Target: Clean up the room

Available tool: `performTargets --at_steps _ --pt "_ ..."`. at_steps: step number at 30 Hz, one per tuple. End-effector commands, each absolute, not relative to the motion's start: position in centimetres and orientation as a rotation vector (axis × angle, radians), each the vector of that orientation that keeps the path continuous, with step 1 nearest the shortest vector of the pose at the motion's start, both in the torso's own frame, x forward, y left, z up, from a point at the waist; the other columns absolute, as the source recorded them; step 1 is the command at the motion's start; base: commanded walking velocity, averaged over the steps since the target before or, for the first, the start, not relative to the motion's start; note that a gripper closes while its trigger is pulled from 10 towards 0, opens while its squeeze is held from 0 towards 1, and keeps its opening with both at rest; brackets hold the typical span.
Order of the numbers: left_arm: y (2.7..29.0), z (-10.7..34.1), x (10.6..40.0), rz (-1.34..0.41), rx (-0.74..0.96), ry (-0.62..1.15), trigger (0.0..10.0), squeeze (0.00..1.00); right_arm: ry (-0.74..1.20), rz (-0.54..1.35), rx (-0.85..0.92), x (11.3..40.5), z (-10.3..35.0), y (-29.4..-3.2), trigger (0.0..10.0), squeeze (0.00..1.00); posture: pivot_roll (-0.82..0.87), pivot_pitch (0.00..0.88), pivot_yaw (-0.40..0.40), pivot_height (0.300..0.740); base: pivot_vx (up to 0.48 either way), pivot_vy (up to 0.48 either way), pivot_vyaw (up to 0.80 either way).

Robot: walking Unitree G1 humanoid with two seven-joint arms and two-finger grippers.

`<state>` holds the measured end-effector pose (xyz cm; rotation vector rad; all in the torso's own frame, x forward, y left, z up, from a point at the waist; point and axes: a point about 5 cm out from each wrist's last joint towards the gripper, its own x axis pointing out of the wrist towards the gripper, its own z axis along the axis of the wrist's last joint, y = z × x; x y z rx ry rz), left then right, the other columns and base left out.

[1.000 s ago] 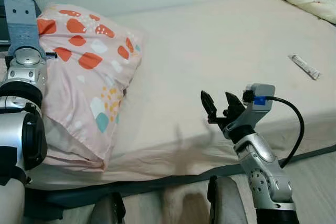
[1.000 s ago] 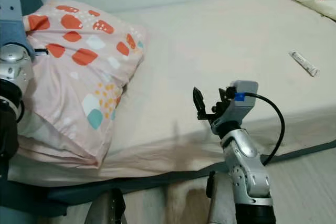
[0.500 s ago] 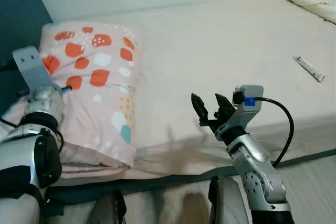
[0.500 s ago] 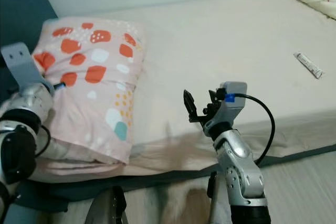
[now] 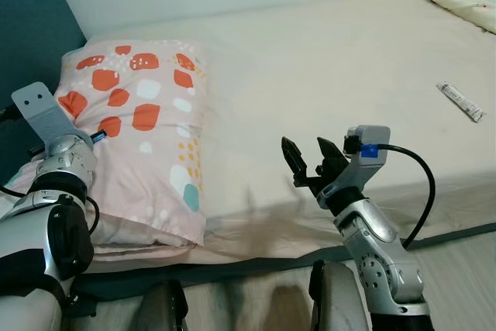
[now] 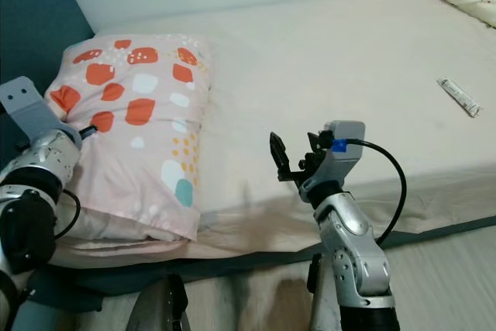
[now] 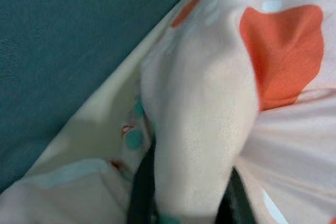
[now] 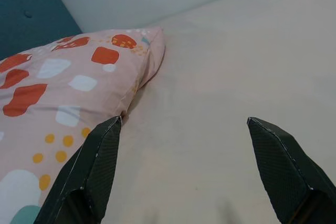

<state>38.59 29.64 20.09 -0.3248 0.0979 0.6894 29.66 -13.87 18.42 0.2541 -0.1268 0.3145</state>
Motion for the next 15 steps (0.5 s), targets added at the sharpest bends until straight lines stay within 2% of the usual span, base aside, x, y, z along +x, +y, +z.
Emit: performTargets --at_steps 1,3,5,7,8,9,10,11,13,15 --pt "29.0 20.3 38.9 0.66 -0.307 0.089 10.0 1.0 -0.115 0.314 0.263 29.4 18.2 -13.8 10.0 0.0 0.01 0.19 0.106 0.476 0.0 0.0 0.0" --pt "29.1 22.0 39.2 0.648 -0.208 0.032 10.0 1.0 -0.118 0.309 0.262 29.4 18.3 -14.0 10.0 0.0 0.01 0.19 0.105 0.476 0.0 0.0 0.0" --pt "29.1 22.0 39.2 0.648 -0.208 0.032 10.0 1.0 -0.118 0.309 0.262 29.4 18.3 -14.0 10.0 0.0 0.01 0.19 0.105 0.476 0.0 0.0 0.0" --pt "29.4 23.4 39.3 0.661 -0.042 0.002 10.0 1.0 -0.119 0.305 0.261 29.5 18.3 -14.1 10.0 0.0 0.01 0.187 0.103 0.476 0.0 0.0 0.0" --pt "29.4 23.4 39.3 0.661 -0.042 0.002 10.0 1.0 -0.119 0.305 0.261 29.5 18.3 -14.1 10.0 0.0 0.01 0.187 0.103 0.476 0.0 0.0 0.0" --pt "29.9 24.0 39.1 0.684 0.073 -0.013 10.0 1.0 -0.121 0.304 0.26 29.5 18.4 -14.2 10.0 0.0 0.02 0.182 0.099 0.476 0.0 0.0 0.0" --pt "29.9 24.0 39.1 0.684 0.073 -0.013 10.0 1.0 -0.121 0.304 0.26 29.5 18.4 -14.2 10.0 0.0 0.02 0.182 0.099 0.476 0.0 0.0 0.0" --pt "30.2 24.8 39.0 0.702 0.181 -0.032 10.0 1.0 -0.123 0.303 0.26 29.6 18.4 -14.3 10.0 0.0 0.02 0.179 0.096 0.476 0.0 0.0 0.0" --pt "30.2 24.8 39.0 0.702 0.181 -0.032 10.0 1.0 -0.123 0.303 0.26 29.6 18.4 -14.3 10.0 0.0 0.02 0.179 0.096 0.476 0.0 0.0 0.0" --pt "30.6 26.1 38.9 0.72 0.366 -0.081 10.0 1.0 -0.127 0.303 0.258 29.8 18.5 -14.4 10.0 0.0 0.02 0.17 0.089 0.476 0.0 0.0 0.0"
